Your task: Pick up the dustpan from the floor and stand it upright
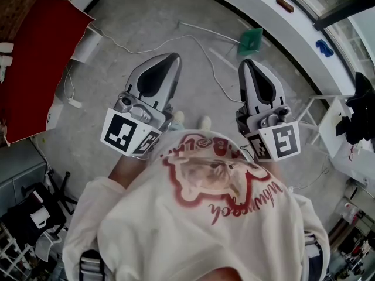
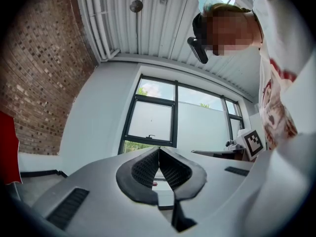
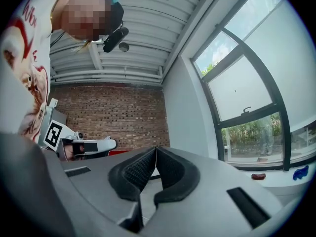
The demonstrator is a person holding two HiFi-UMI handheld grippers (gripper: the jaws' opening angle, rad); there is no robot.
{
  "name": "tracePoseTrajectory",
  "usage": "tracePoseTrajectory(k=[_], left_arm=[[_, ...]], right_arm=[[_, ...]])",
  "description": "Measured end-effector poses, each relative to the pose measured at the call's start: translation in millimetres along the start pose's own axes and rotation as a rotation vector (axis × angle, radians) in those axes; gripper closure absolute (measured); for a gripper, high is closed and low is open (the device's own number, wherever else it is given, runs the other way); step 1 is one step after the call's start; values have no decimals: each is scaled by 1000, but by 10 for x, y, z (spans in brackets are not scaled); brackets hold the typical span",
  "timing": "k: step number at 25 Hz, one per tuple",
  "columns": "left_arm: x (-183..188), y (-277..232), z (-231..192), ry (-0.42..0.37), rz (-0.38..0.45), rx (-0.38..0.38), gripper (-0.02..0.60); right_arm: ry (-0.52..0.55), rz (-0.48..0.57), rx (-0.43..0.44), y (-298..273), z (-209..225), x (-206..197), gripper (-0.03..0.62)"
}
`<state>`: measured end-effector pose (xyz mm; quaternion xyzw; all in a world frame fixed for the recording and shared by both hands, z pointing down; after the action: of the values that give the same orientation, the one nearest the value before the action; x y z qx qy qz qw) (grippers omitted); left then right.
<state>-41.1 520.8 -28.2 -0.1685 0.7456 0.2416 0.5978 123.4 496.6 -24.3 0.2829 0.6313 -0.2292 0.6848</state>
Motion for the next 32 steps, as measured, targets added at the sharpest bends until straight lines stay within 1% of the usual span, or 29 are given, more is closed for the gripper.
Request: tracePoseTrajectory(k=[7,11,15,20,23,26,29,32], left_arm=[[-5,-175,257,-27,47,33,561],[-5,-211,307,-57,72,85,561],[-64,-175,232,-55,58,130,561],[15,-267,38,-74,88,163,561],[4,-385,-81,-77,95,156,561],[-28,-593,-247,-86,102,141,561],[-76,-809,-480,-93,109,133,561],[-149,-1016,-824,-93,94,127,561]], right_arm=[[-13,-1,25,237,303,-3,569],[-17,-23,76,305,455,-78,569],[-22,-55,128,272,469,-180,569],[-15,-27,139,66,570,-127,569],[-3,-15,128,-46,636,-114,569],[3,-14,108,-199,805,-178,569],[1,-16,82,-439,1006,-280,569],[-5,-18,73,-810,1149,-371,569]])
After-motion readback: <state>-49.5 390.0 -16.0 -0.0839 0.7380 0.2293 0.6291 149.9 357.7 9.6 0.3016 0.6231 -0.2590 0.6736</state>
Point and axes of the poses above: the fingertips, and each gripper's own axes: y backward along the fingers, z to its right, x out of its top, the point moved 3 cm from there along y, backward along the fingers, and after that the axes turned 2 degrees about y, right-handed, at the moved point
